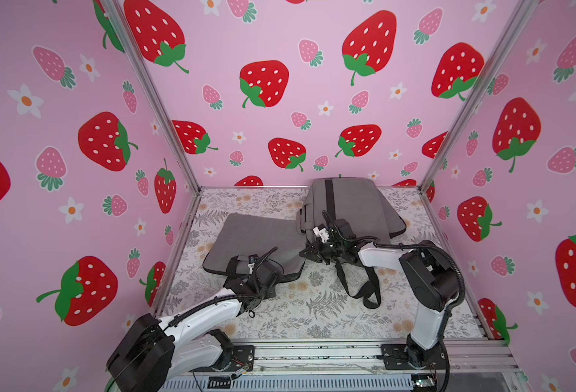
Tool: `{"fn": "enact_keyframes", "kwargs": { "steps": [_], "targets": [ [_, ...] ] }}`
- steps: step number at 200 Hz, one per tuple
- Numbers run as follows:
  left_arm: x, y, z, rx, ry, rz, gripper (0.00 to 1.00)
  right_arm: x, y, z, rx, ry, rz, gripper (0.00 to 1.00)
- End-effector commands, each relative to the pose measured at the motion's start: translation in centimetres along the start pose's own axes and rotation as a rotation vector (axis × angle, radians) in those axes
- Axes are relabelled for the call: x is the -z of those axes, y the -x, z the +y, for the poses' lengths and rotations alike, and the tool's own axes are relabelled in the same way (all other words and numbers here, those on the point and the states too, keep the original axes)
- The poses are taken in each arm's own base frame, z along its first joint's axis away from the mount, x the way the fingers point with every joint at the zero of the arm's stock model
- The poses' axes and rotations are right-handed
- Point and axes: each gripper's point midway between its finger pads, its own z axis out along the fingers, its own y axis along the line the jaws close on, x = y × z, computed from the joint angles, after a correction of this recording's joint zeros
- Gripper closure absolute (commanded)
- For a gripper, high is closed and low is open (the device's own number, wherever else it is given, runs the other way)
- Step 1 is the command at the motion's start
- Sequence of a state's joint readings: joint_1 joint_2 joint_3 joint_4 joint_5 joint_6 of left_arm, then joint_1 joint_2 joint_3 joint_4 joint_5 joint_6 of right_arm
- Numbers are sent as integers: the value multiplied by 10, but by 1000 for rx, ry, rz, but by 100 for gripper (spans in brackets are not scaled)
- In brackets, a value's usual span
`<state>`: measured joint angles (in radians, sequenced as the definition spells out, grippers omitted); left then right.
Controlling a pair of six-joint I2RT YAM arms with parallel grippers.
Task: Open the zippered laptop bag and take out the laptop
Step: Unzip the zipper on the zippered laptop bag.
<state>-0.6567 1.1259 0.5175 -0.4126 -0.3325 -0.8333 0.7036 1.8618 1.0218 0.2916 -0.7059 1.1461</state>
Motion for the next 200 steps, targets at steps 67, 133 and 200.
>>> {"fn": "enact_keyframes", "kwargs": {
  "steps": [67,133,200],
  "targets": [
    [23,46,84,149,255,-31,100,34,23,33,148,53,-80,100],
    [35,80,138,301,304,-32,100,34,22,29,173,50,-63,100],
    [26,101,194,512,356,-1,100,38,17,30,199,47,-49,100]
  ]
}}
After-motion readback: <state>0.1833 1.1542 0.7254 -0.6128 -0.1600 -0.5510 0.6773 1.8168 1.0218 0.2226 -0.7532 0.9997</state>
